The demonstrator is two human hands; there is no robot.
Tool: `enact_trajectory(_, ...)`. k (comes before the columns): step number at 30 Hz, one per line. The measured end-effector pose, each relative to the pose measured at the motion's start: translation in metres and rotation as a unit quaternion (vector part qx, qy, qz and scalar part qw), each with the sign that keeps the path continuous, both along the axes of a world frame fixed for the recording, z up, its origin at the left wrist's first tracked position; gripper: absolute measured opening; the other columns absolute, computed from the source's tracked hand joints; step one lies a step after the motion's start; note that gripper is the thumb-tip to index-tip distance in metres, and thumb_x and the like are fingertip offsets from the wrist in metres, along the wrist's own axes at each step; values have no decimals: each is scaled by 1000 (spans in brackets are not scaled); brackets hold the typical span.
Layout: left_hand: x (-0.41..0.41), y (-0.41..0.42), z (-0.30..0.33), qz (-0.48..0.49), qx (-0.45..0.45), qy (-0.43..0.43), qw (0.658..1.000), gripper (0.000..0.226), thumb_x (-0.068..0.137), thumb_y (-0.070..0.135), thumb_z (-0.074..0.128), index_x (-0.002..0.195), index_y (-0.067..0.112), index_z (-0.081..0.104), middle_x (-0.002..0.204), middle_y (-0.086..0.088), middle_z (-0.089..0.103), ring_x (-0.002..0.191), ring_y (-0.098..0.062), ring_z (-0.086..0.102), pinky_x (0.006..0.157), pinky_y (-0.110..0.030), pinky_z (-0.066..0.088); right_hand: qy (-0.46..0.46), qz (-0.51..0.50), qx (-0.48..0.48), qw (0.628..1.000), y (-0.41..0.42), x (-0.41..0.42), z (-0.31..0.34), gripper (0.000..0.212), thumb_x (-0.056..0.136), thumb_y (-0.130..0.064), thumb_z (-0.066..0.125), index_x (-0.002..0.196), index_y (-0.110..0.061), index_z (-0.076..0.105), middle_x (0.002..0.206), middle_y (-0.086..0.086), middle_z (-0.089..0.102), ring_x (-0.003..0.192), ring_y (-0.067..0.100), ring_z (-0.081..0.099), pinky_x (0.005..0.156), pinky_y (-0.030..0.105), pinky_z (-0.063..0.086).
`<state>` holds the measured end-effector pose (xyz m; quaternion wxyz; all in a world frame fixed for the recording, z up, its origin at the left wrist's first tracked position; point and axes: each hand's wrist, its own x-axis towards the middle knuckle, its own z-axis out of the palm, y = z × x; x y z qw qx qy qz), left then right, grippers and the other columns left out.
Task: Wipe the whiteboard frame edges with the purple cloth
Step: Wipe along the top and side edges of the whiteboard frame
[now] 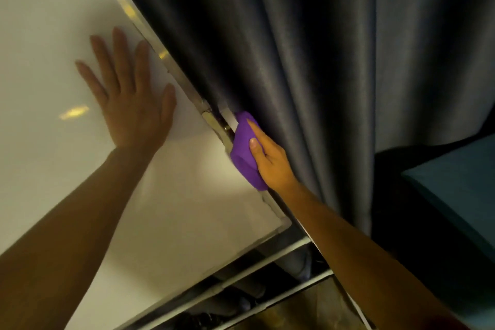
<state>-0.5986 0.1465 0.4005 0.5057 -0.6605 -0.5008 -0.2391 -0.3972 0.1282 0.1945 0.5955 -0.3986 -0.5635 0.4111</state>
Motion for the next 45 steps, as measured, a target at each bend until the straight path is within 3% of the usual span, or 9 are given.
enact_trajectory(3, 3, 1, -1, 6, 3, -8, 1000, 71, 109, 49, 40, 168, 18, 18, 172, -25, 22, 155, -57, 18, 123, -45, -23, -63, -62, 14, 996, -16, 7, -31, 47, 103, -38, 47, 146, -39, 30, 139, 2, 52, 119, -4, 43, 81, -9, 33)
enact_trajectory(8, 3, -3, -1, 20, 2, -4, 1000, 70, 109, 50, 40, 167, 15, 22, 171, -26, 24, 155, -57, 20, 123, -47, -21, -176, -171, 64, 967, -29, 17, -52, 38, 90, -9, 68, 126, 0, 62, 111, 19, 70, 100, 27, 66, 93, -6, 10)
enact_trajectory(14, 1, -22, 4, 8, -4, 33, 999, 72, 107, 47, 44, 166, 12, 22, 169, -28, 26, 153, -59, 21, 126, -57, -10, -69, 23, -67, 995, -46, 24, -46, 42, 105, -27, 43, 147, -23, 44, 147, -5, 47, 135, 7, 42, 108, 12, 30)
enact_trajectory(19, 6, -41, 6, 29, 4, 34, 999, 69, 107, 44, 48, 161, 5, 32, 163, -34, 35, 147, -64, 32, 118, -78, 19, 33, 7, -173, 984, -69, 26, -21, 44, 101, -41, 47, 138, -17, 53, 120, -9, 61, 119, 16, 56, 83, 12, 46)
enact_trajectory(22, 8, -52, 5, 43, 0, 41, 998, 68, 106, 45, 46, 160, 3, 37, 161, -38, 36, 145, -66, 33, 116, -81, 21, 0, 46, -98, 994, -73, 30, 14, 47, 94, -64, 38, 137, -46, 42, 138, -1, 56, 115, 12, 53, 92, 30, 49)
enact_trajectory(24, 11, -59, 7, 54, -14, 41, 998, 69, 108, 48, 40, 161, 4, 34, 163, -36, 32, 148, -64, 30, 119, -80, 19, -28, 56, -46, 997, -72, 32, 38, 42, 95, -65, 33, 136, -55, 35, 136, -6, 58, 114, 11, 58, 87, 23, 54)
enact_trajectory(29, 31, -75, 7, 81, -63, -5, 995, 77, 107, 61, 19, 168, 13, 18, 174, -21, 16, 160, -49, 15, 130, -64, 10, -35, 48, 1, 998, -76, 35, 60, 46, 103, -52, 33, 146, -37, 39, 125, -13, 61, 105, 2, 61, 74, 10, 51)
enact_trajectory(39, 36, -52, 32, -27, -106, -83, 991, 79, 105, 67, 19, 167, 18, 18, 174, -8, 24, 162, -32, 22, 126, -64, 22, -15, 50, 26, 998, -98, 48, 71, 46, 105, -39, 37, 146, -19, 44, 138, 2, 58, 122, 18, 57, 99, 29, 50)
enact_trajectory(45, 30, -43, 33, -64, -115, -98, 986, 78, 106, 64, 21, 167, 15, 17, 175, -12, 20, 163, -35, 18, 127, -67, 18, 5, 67, -108, 992, -105, 47, 25, 49, 102, -47, 39, 147, -27, 43, 145, 4, 51, 129, 26, 51, 107, 44, 45)
